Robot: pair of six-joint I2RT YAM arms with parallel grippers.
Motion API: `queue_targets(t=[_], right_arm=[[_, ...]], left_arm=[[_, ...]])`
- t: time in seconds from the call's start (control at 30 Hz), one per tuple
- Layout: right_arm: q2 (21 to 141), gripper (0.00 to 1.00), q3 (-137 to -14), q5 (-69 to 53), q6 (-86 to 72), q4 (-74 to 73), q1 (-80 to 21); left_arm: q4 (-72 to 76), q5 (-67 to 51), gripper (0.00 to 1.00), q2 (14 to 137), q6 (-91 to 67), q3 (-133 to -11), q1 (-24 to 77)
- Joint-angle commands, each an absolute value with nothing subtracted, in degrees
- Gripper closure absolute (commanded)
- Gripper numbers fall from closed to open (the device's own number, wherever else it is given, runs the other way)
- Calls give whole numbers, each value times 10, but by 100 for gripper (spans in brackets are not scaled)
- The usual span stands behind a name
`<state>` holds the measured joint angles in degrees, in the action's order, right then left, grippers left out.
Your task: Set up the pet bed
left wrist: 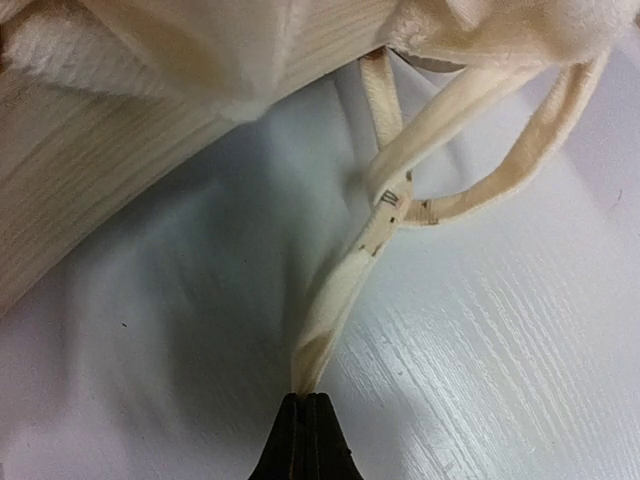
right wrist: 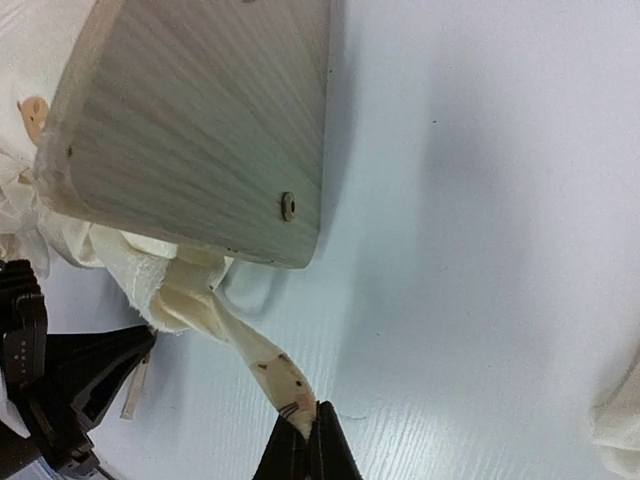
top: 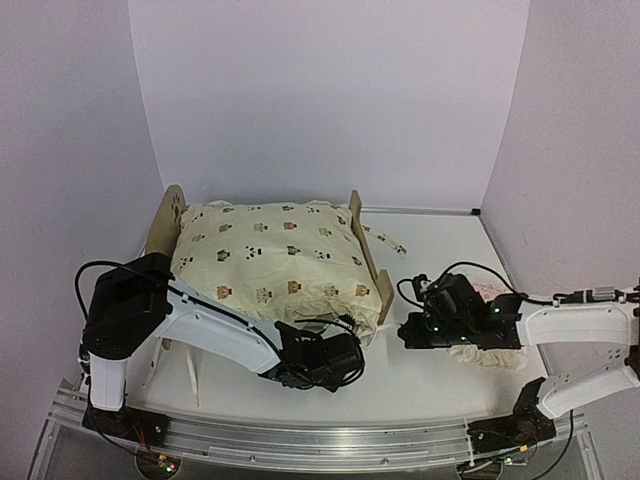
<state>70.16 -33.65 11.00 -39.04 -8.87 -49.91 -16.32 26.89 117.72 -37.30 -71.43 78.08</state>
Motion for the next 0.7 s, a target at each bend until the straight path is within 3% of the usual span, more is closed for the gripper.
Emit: queue_targets(t=[0.0, 0.27, 0.67], right_arm=[[641, 100, -368, 192, -366, -170, -497], [548, 100, -473, 283, -290, -280, -492], [585, 100, -596, 342, -209, -317, -482]], left_arm=[[-160, 213, 100, 1176, -346, -668, 763], [-126, 193, 100, 1189, -335, -665, 755], [-146, 199, 100, 1175, -383, -599, 746]])
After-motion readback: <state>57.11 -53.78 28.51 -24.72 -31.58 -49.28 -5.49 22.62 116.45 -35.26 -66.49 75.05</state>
